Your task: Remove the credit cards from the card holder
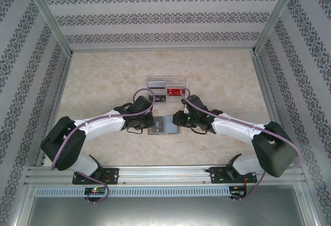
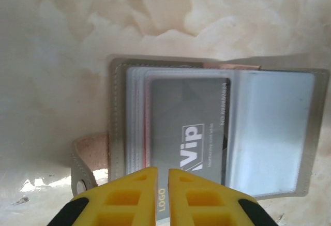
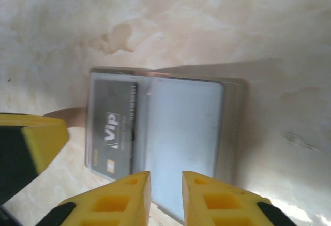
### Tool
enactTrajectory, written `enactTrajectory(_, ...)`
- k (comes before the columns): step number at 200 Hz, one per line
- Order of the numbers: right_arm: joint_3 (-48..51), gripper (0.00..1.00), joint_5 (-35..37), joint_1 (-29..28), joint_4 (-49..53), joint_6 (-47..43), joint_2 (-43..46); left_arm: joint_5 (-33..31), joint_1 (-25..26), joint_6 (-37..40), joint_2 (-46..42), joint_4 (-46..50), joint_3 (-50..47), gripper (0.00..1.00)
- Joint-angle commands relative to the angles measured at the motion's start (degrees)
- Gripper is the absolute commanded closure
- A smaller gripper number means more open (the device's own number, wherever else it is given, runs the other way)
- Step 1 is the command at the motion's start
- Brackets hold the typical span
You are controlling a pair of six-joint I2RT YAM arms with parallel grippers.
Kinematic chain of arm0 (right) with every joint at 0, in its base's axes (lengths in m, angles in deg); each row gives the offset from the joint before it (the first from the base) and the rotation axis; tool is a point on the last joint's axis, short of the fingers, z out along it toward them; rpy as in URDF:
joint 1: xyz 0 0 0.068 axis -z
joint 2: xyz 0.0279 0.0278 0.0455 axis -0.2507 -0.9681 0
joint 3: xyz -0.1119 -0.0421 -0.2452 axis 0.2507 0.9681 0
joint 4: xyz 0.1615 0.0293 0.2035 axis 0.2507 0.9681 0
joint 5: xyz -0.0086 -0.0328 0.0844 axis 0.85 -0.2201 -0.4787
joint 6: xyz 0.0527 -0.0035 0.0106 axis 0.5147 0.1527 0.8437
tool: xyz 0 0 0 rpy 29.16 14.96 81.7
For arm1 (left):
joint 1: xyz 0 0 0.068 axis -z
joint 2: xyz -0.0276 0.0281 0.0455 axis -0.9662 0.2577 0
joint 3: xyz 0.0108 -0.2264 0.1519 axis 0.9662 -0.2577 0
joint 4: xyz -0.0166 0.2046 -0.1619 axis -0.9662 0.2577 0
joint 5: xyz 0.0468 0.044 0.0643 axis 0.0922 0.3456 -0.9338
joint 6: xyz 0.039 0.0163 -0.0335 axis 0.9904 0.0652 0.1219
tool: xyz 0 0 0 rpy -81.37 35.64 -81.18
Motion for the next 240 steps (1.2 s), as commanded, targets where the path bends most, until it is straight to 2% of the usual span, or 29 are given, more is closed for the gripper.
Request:
enactTrajectory(1, -1.79, 0.82, -3.46, -0.72, -4.87, 1.42, -3.03, 1.26, -0.31, 1.10, 1.41, 0.12, -0.52, 0.87)
enactTrajectory(11, -2.39, 0.88, -4.43, -0.83, -5.90, 2.17, -4.75, 1.61, -0.31, 0.97, 1.87, -0.45, -0.71, 0.88)
enactTrajectory(22, -3.01, 0.89, -5.61, -0.90, -6.94, 2.69, -6.49, 1.75, -0.31, 0.83, 2.22, -1.06, -0.95, 0.89)
enactTrajectory(132, -4.69, 0.86, -11.33, -1.07, -13.65, 6.20, -17.07, 2.77, -0.22, 0.24, 7.74, -0.71, 1.47, 0.98)
enactTrajectory(193, -4.23, 0.84, -10.81, -1.04, -13.02, 6.42, -17.50, 2.51, -0.14, -0.54, 6.54, -0.22, 0.08, 0.98)
enactTrajectory(240, -2.54, 0.83, -8.51, -1.07, -11.43, 5.93, -12.29, 1.67, -0.05, -0.75, 4.22, 1.17, -1.14, 0.99)
